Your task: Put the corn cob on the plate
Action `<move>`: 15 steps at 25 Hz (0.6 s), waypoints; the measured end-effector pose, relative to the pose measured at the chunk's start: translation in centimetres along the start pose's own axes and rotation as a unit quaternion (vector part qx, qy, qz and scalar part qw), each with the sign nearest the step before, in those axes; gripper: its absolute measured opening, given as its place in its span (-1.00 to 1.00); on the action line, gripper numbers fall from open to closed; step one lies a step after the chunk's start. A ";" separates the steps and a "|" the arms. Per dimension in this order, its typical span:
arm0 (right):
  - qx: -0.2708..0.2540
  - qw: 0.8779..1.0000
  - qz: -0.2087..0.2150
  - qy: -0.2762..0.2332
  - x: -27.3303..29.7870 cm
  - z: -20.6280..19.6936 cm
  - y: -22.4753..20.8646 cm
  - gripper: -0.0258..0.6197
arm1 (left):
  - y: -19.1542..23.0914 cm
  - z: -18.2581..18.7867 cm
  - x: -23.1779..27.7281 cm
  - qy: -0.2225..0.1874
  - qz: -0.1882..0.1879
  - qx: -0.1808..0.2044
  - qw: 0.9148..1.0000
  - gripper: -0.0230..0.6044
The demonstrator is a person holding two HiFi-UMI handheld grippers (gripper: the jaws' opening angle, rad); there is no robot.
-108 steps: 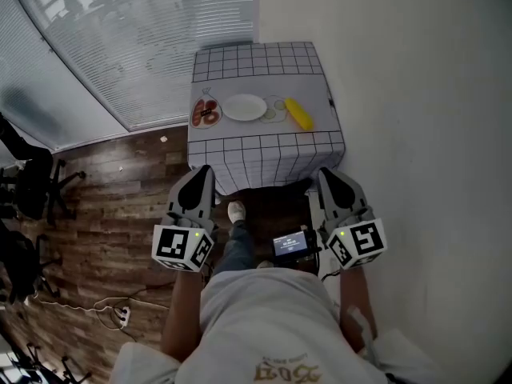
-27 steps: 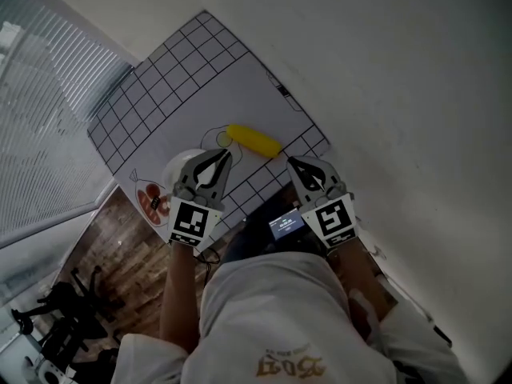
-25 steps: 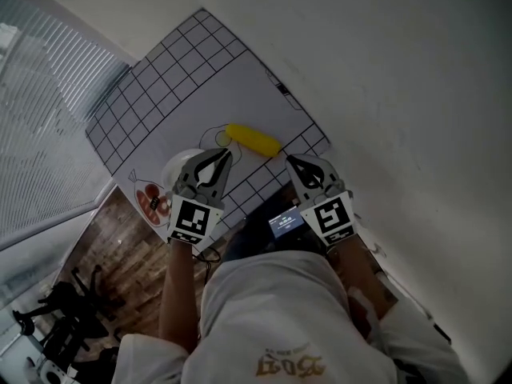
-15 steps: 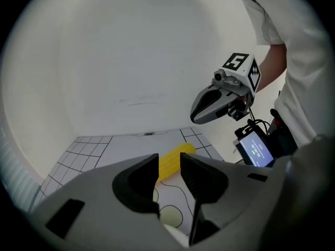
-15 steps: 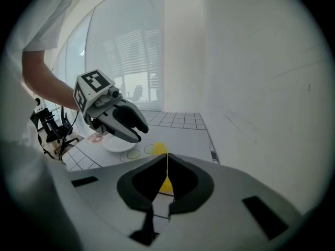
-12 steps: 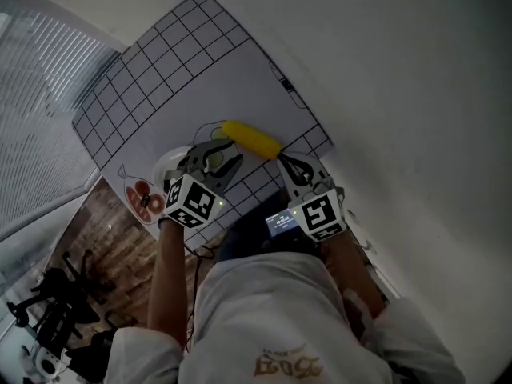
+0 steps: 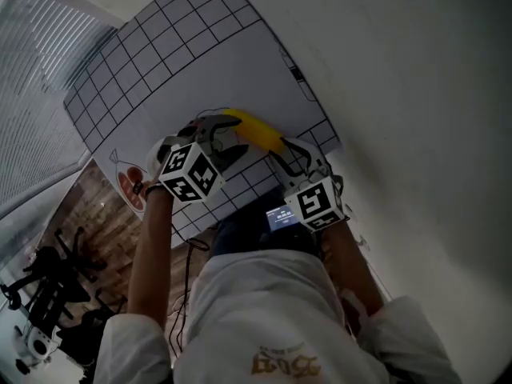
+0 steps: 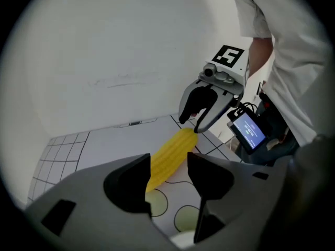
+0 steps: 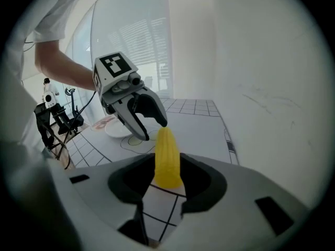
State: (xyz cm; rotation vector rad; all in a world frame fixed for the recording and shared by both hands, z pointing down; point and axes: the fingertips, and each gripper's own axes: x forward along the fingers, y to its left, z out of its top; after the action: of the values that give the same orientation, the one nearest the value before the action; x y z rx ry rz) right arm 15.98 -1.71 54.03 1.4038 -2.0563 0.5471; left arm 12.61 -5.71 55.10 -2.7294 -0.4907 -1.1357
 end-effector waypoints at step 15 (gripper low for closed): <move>-0.021 0.997 0.033 0.063 3.6 -2.9 0.6 -0.05 | 0.3 -1.5 3.8 0.087 -0.103 0.102 0.986 0.07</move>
State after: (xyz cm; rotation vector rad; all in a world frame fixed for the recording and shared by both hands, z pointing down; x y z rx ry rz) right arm 15.07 -2.17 58.56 1.2484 -2.0082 0.6011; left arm 14.21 -5.48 58.82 -2.4229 -0.8288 -1.2786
